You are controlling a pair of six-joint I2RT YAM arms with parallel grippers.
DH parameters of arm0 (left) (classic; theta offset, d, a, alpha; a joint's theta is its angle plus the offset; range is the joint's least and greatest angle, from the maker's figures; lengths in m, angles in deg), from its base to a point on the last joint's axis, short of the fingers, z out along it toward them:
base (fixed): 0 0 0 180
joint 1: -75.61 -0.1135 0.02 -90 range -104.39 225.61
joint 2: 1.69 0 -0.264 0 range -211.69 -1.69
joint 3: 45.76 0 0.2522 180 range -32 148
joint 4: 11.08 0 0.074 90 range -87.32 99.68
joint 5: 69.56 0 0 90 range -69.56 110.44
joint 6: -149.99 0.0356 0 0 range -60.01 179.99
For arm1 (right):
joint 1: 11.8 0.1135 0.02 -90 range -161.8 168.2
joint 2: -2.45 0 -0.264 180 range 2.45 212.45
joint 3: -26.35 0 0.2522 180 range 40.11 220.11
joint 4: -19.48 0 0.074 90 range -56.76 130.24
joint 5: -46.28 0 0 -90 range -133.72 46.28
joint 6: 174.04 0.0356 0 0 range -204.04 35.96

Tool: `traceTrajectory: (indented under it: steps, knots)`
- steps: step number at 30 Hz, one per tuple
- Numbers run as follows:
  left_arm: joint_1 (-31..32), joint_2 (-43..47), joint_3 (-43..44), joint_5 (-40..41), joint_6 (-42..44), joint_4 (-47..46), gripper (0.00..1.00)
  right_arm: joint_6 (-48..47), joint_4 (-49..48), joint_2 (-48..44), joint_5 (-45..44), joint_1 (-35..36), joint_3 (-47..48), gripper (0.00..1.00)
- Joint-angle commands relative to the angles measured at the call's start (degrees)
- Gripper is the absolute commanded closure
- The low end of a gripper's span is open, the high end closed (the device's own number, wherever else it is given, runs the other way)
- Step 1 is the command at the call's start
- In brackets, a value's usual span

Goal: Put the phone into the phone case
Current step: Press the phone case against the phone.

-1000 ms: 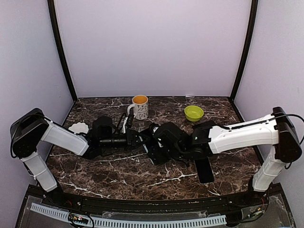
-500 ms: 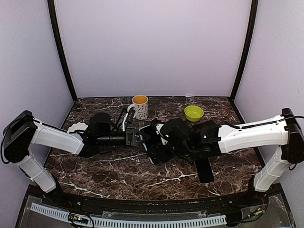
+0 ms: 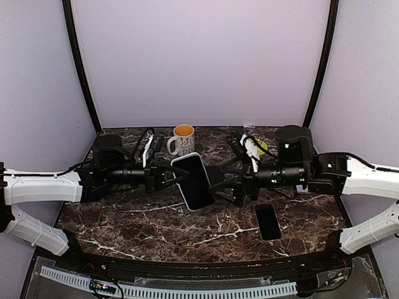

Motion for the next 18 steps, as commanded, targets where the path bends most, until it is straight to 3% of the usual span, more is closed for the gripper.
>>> traceTrajectory:
  steps: [1, 9, 18]
  knots:
    - [1.31, 5.53, 4.13, -5.2, 9.78, 1.75, 1.0, -5.05, -4.7, -1.61, 13.34, -0.28, -0.37, 0.02]
    - [3.37, 8.68, 6.31, -7.57, 12.46, 3.24, 1.0, -5.43, -4.78, 3.6, 18.5, -0.26, 2.86, 0.23]
    - [4.87, 8.94, 7.83, -7.35, 13.85, 3.94, 1.0, -5.08, -6.63, 6.34, 19.99, -0.34, 3.88, 0.78]
